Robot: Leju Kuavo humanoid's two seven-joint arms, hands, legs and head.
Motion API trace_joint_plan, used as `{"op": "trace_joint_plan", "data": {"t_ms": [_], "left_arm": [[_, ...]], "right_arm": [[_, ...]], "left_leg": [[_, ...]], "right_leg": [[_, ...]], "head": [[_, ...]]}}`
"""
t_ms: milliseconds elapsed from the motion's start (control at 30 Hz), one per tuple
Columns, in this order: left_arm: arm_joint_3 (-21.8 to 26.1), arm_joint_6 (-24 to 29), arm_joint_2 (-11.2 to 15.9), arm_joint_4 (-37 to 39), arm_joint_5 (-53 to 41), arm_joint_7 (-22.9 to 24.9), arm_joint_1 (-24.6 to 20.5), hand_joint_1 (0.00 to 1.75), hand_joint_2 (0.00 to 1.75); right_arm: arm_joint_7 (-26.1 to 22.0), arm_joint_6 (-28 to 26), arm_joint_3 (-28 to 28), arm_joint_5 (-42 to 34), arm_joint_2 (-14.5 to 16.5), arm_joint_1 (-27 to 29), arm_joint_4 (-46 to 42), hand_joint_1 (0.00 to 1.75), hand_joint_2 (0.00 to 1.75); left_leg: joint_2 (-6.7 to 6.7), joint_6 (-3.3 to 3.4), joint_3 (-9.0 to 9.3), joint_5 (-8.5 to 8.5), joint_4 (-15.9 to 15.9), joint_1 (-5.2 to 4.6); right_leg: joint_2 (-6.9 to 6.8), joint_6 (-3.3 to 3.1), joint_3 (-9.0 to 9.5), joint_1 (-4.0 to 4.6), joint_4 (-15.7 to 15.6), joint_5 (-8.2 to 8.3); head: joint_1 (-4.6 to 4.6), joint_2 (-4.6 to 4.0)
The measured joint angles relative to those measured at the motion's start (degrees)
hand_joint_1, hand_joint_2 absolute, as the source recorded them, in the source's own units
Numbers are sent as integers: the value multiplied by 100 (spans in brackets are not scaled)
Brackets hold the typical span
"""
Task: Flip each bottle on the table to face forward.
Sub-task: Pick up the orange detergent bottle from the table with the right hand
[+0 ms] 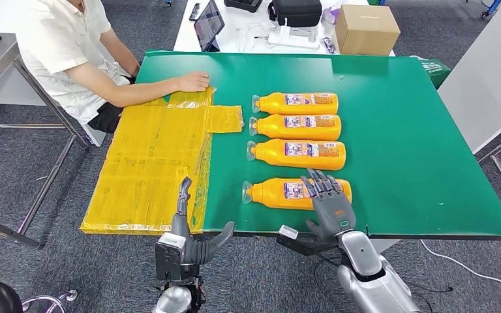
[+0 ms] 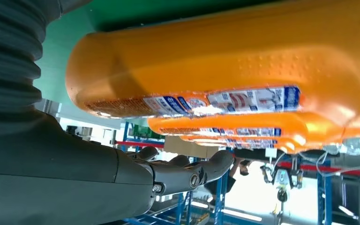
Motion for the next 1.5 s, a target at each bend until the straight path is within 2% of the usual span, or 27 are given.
{"op": "trace_joint_plan", "data": {"t_ms": [200,533,667,900,1167,1267,1300,1400,1433,1500], "left_arm": [[-6,-18,0,4,-16,34,3,0,175],[-5,29,1,15,-1,27,4,0,175],[-7,30,0,15,-42,37,4,0,175],[-8,28,3,-28,-173,173,15,0,175],[-8,28,7,-66,-193,199,22,0,175],[-6,2,13,-95,-272,259,33,0,175],[-5,-17,14,-110,-304,286,39,0,175],[0,-80,18,-157,-393,356,59,0,175],[2,-96,18,-170,-421,372,63,0,175],[3,-119,20,-190,-466,391,69,0,175]], "right_arm": [[163,104,136,164,-143,-168,-33,0,175],[192,579,337,3,-340,-537,-21,0,175],[237,690,408,8,-375,-671,-4,0,175],[390,1226,531,-170,-403,-872,159,0,175],[401,1334,609,-226,-417,-910,283,0,175],[433,1630,638,-377,-454,-936,313,1,175],[443,1740,647,-444,-477,-951,320,14,175],[445,2016,674,-648,-566,-992,325,137,175],[433,2093,687,-716,-597,-996,325,168,175],[401,2212,716,-832,-664,-995,325,173,175]], "left_leg": [[0,0,0,0,0,0],[0,0,0,1,1,0],[0,0,0,1,1,0],[-2,1,0,1,1,0],[-2,1,-1,1,1,0],[-2,1,0,1,1,0],[-2,1,0,1,1,-1],[-3,2,1,1,1,-1],[-3,2,2,1,2,-1],[-3,2,3,1,2,-2]], "right_leg": [[0,0,0,0,0,0],[0,0,0,0,0,1],[0,0,1,0,0,1],[-1,1,1,0,0,1],[-1,1,1,0,0,1],[-1,1,1,0,0,1],[-1,1,2,0,0,1],[-1,1,4,-1,0,1],[-1,1,5,-1,-1,1],[-1,1,7,-2,-1,1]], "head": [[0,0],[0,0],[-1,0],[0,0],[-1,0],[-1,0],[-1,0],[1,0],[0,0],[-1,0]]}}
